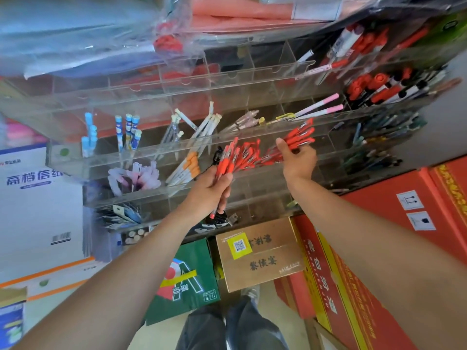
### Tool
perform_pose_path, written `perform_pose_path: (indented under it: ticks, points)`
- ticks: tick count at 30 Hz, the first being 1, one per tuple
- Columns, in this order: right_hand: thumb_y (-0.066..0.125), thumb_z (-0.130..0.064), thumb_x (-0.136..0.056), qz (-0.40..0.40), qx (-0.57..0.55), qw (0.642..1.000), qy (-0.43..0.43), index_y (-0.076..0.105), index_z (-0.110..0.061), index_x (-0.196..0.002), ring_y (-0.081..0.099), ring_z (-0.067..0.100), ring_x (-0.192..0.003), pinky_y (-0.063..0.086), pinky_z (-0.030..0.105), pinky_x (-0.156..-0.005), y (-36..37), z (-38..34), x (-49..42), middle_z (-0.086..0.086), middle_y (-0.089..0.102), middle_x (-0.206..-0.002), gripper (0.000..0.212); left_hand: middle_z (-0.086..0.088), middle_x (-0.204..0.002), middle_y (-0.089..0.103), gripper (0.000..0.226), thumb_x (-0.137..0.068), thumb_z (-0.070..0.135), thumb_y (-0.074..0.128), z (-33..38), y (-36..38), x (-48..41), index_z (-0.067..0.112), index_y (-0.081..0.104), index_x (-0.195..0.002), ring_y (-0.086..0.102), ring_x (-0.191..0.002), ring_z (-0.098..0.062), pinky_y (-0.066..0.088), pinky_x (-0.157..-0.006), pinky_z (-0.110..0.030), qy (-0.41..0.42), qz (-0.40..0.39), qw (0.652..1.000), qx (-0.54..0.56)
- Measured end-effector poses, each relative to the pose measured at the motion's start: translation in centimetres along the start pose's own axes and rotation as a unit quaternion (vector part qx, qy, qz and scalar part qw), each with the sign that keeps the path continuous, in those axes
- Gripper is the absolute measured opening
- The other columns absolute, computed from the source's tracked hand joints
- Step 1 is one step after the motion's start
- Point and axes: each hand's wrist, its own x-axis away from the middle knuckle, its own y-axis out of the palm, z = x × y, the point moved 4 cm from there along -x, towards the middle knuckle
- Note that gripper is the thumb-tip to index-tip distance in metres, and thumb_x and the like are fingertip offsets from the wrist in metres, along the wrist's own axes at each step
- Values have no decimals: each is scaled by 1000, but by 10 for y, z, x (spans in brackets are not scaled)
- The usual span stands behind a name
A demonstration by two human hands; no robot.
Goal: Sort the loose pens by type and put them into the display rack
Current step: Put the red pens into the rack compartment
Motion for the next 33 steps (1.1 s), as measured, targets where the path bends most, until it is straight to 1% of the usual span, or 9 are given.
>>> perform_pose_path:
  ticks: [3, 6, 11, 14, 21, 24, 26, 30, 33]
  points:
    - [75, -30, -80, -9, 35, 999, -11, 63, -22, -75, 62, 18, -98, 48, 39, -97, 9, 6, -3, 5, 65, -104, 16, 1, -66, 50, 10, -101, 27, 42, 0, -1, -1, 17, 46, -98, 46, -45, -17, 43, -44, -29, 2, -10, 1000, -5]
    - [77, -37, -77, -8, 125, 992, -14, 65, -12, -80, 48, 24, -116, 40, 37, -104, 12, 9, -5, 8, 52, -119, 27, 1, -65, 50, 15, -101, 27, 42, -1, -2, -2, 12, 46, -102, 46, -45, -17, 43, -45, -29, -5, -15, 1000, -5]
    - [84, -29, -69, -24, 71, 997, 27, 48, -23, -72, 56, 29, -110, 43, 43, -104, 12, 14, -9, 15, 54, -119, 37, 3, -64, 51, 15, -101, 25, 42, 1, -1, -1, 10, 46, -102, 46, -44, -16, 43, -44, -28, -10, -19, 1000, -6]
    - [86, -26, -65, -35, 56, 997, 32, 64, -18, -100, 59, 25, -107, 46, 41, -101, 11, 18, -12, 11, 55, -119, 42, 5, -62, 51, 12, -101, 25, 42, 2, -1, -1, 14, 47, -98, 46, -43, -16, 44, -44, -29, -8, -19, 1000, -6]
    - [83, -33, -70, -71, 62, 995, 17, 46, -15, -128, 46, 18, -121, 38, 34, -108, 0, 19, 1, 5, 39, -134, 71, 0, -66, 51, 21, -101, 27, 43, 5, 1, 3, 8, 46, -110, 47, -46, -16, 45, -46, -27, -8, -21, 1000, -17]
    - [77, -36, -78, -10, 14, 1000, -6, 47, -15, -112, 52, 16, -102, 44, 30, -94, -17, 8, 25, 2, 46, -114, 50, -2, -68, 51, 24, -100, 27, 45, 7, 5, 6, 8, 46, -114, 48, -49, -14, 46, -49, -26, -11, -26, 999, -22]
    - [72, -36, -82, -35, -39, 999, -2, 50, -13, -97, 51, 8, -78, 43, 27, -79, -20, 2, 42, -3, 51, -88, 36, 0, -67, 51, 24, -100, 26, 46, 9, 9, 6, 9, 47, -116, 47, -50, -14, 46, -49, -27, -17, -40, 999, -22]
    - [67, -46, -83, -249, -108, 959, 83, 56, -14, -98, 43, 3, -53, 35, 15, -49, -6, -9, 70, -6, 52, -72, 37, 1, -64, 49, 16, -100, 24, 47, 13, 22, 8, 18, 49, -115, 42, -46, -12, 42, -46, -25, -30, -107, 994, -10]
    - [69, -31, -85, -339, -144, 923, 111, 55, -11, -99, 40, 5, -42, 30, 14, -39, 0, -17, 83, -3, 55, -63, 28, 2, -64, 47, 9, -99, 25, 48, 14, 33, 11, 21, 51, -106, 39, -46, -12, 39, -46, -25, -39, -164, 986, -19]
